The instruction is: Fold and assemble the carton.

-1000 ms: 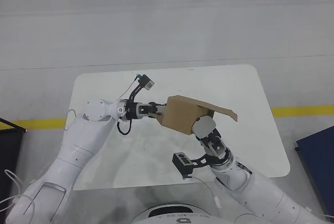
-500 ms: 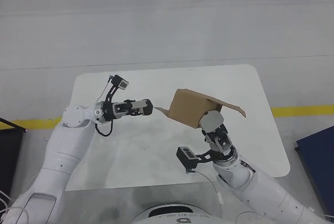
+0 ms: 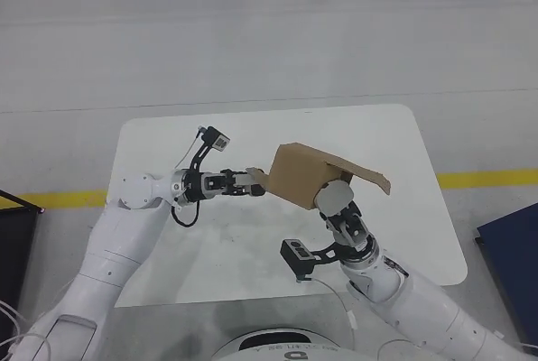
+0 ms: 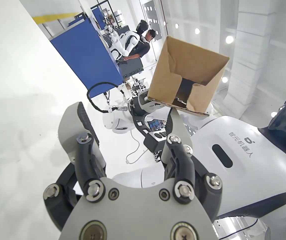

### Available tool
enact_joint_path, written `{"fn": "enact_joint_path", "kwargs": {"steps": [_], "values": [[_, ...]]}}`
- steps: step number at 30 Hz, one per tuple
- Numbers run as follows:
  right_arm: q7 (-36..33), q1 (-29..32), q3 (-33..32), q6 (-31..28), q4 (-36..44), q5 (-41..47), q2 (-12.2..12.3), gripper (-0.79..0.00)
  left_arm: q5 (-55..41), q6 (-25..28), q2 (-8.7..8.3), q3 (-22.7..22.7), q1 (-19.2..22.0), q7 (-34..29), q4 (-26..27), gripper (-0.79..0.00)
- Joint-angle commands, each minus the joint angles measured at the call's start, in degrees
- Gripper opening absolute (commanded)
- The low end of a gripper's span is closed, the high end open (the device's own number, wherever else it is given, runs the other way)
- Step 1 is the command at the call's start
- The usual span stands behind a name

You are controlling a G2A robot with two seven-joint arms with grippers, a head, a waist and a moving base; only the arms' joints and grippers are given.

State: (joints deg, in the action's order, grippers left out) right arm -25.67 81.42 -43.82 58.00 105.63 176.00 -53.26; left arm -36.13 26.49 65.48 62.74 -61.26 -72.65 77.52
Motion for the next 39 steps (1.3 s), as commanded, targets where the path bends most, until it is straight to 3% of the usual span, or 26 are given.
{"fn": "enact_joint_path", "kwargs": {"steps": [1,13,39], "values": [[0.01,0.04,-0.02,0.0,-0.07,0.0,0.01,-0.785,0.17,-0.08,0.31,-1.05,0.87,0.55,-0.22,-0.231],[0.49,0.43,0.35,0.0,-0.37,0.0,0.09,-0.785,0.21,0.41,0.83,-2.06,3.08,0.48,-3.54,-0.203],[-0.7,-2.71,3.68,0.0,-1.66,0.0,-0.33,-0.785,1.29,-0.38,2.24,-5.79,6.42,0.93,-1.53,-0.2]]}}
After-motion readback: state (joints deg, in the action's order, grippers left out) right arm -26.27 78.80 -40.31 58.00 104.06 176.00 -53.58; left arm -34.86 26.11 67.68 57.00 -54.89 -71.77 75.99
